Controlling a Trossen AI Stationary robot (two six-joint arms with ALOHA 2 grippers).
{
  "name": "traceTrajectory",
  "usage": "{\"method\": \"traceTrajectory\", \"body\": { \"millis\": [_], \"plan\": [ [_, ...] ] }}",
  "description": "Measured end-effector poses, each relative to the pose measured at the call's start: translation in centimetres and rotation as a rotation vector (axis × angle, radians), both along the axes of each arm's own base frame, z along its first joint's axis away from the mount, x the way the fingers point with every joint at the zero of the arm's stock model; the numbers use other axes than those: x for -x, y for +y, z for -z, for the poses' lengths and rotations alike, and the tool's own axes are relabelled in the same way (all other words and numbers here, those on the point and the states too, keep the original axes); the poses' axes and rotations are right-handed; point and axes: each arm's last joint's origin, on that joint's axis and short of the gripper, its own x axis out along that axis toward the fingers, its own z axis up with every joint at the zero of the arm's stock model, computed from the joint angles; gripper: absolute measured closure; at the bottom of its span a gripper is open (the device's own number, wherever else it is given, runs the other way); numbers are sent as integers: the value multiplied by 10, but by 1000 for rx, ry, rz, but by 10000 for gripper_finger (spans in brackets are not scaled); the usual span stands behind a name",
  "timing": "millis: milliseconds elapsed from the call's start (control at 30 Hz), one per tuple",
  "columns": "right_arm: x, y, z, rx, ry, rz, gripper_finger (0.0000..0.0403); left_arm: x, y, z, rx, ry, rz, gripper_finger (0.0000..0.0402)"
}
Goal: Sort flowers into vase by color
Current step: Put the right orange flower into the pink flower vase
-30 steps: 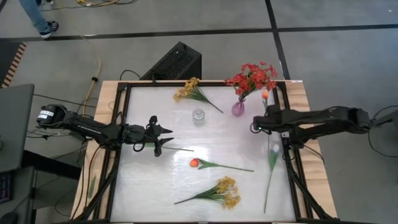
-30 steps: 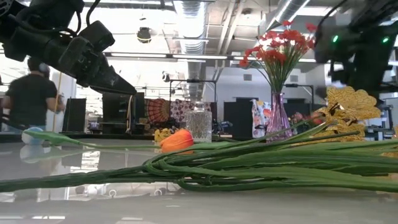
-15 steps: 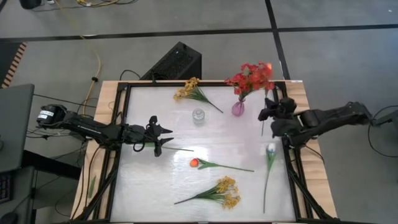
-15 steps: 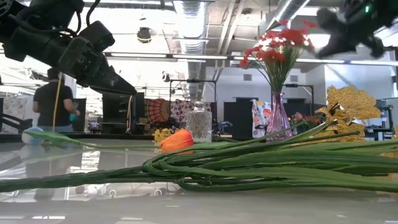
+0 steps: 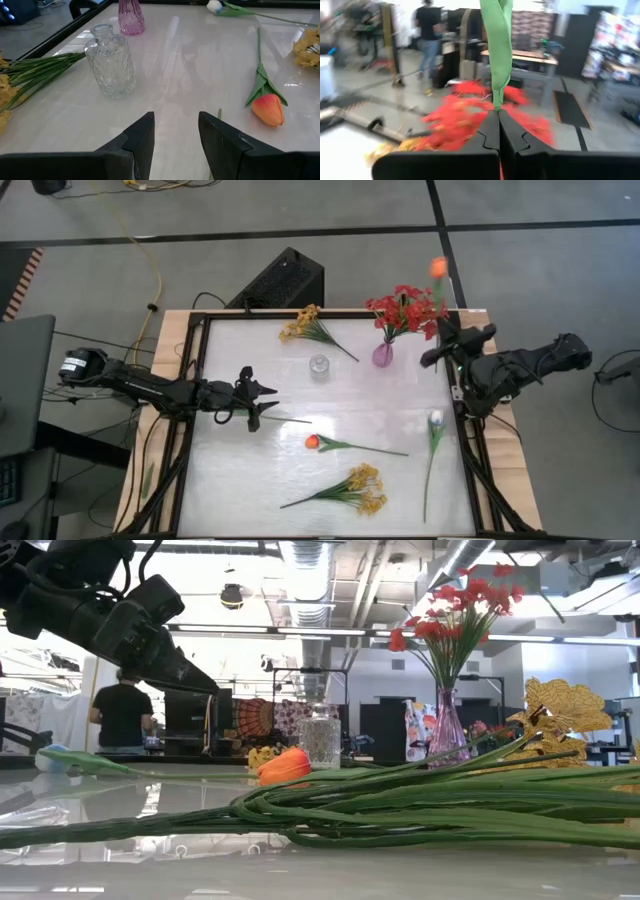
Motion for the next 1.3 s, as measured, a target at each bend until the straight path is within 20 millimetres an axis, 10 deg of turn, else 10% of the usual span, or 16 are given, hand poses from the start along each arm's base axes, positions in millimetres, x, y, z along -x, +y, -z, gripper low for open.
{"method": "traceTrajectory", "body": {
  "millis": [300, 533, 867, 1100, 1300],
  "plan": [
    [-33, 39, -10, 29, 23, -416, 387, 0, 0, 0, 2, -1, -1, 258],
    [-74, 52, 43, 31, 163, -386, 387, 0, 0, 0, 2, -1, -1, 258],
    [-114, 0, 57, 43, 147, -445, 387, 0, 0, 0, 10, -3, -4, 258],
    [-96, -42, 32, 113, 18, -647, 387, 0, 0, 0, 13, -4, -5, 258],
    [-80, -60, 49, 272, -91, -548, 387, 0, 0, 0, 2, -2, -3, 258]
  ]
}}
